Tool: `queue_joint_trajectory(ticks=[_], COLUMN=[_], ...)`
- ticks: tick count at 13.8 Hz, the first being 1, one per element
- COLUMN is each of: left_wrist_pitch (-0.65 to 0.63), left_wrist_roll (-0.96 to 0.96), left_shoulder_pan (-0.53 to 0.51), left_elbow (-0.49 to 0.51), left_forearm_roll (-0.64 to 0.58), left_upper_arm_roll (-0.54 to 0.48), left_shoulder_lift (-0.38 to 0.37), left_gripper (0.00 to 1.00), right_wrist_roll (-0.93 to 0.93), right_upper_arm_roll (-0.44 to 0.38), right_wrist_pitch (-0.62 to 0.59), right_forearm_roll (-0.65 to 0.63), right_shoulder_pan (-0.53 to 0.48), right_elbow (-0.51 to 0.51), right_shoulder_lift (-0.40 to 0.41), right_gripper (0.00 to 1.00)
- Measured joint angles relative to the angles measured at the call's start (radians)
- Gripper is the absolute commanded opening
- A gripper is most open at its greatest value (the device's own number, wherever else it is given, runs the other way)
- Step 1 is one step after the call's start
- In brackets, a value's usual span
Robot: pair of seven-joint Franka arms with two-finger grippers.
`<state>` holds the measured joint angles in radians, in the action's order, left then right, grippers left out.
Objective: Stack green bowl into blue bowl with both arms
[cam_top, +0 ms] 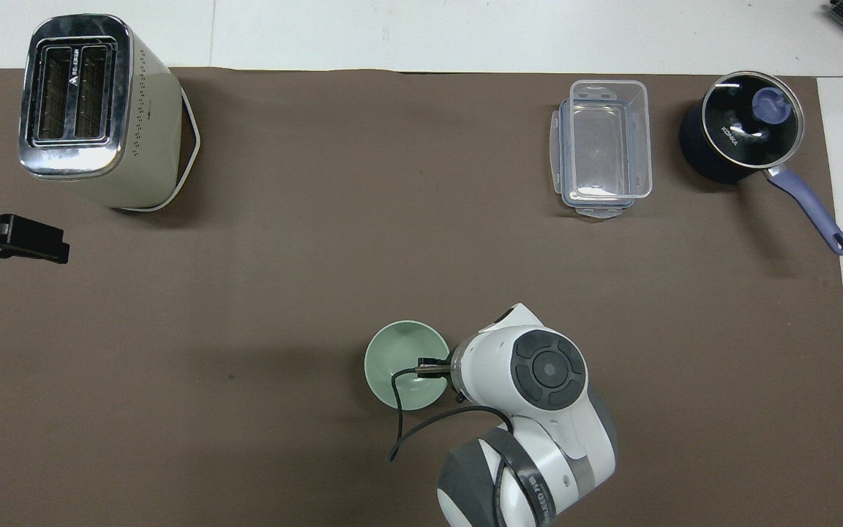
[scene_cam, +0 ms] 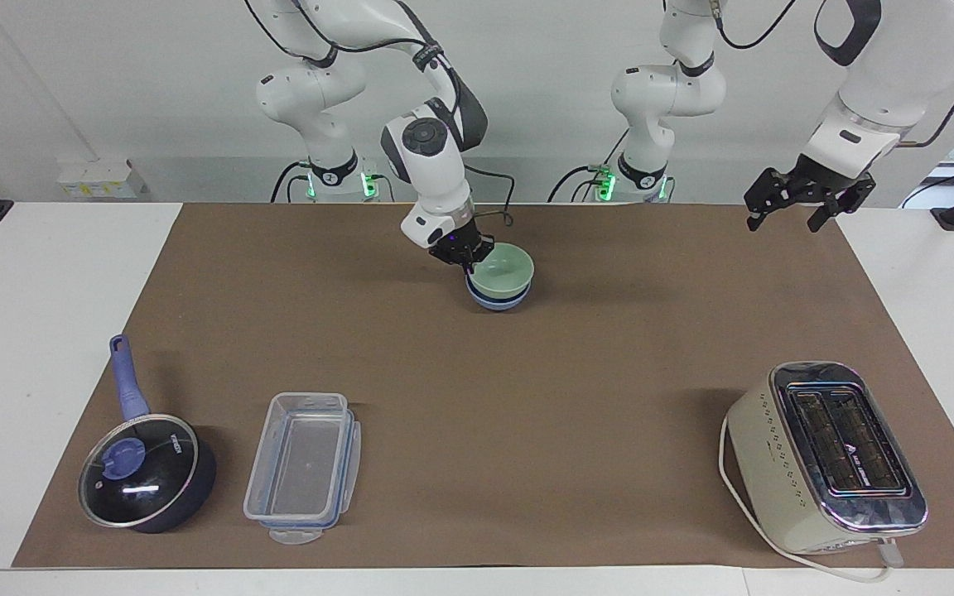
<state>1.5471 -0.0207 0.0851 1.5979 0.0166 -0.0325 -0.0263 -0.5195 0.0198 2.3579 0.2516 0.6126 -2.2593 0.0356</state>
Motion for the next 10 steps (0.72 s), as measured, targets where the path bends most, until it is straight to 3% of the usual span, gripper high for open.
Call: queue_joint_trajectory(ticks=[3,5,10], left_wrist_pitch=[0.000,0.000,0.000], left_wrist_roll=[0.000,0.000,0.000], left_shoulder_pan=[0.000,0.000,0.000], left_elbow=[0.000,0.000,0.000], left_forearm_roll=[0.000,0.000,0.000], left_upper_arm_roll=[0.000,0.000,0.000], left_shoulder_lift=[0.000,0.000,0.000], left_gripper=[1.00,1.00,1.00], right_wrist_roll=[-0.001,-0.001,-0.001], right_upper_arm_roll=[0.000,0.000,-0.010], right_wrist_pitch=[0.000,0.000,-0.048], right_forearm_roll=[0.000,0.000,-0.001], right_shoulder_pan=[0.000,0.000,-0.031], right_elbow=[0.007,0.020,0.079], right_shoulder_lift=[0.000,0.000,-0.049], right_gripper=[0.80,0.99,1.00])
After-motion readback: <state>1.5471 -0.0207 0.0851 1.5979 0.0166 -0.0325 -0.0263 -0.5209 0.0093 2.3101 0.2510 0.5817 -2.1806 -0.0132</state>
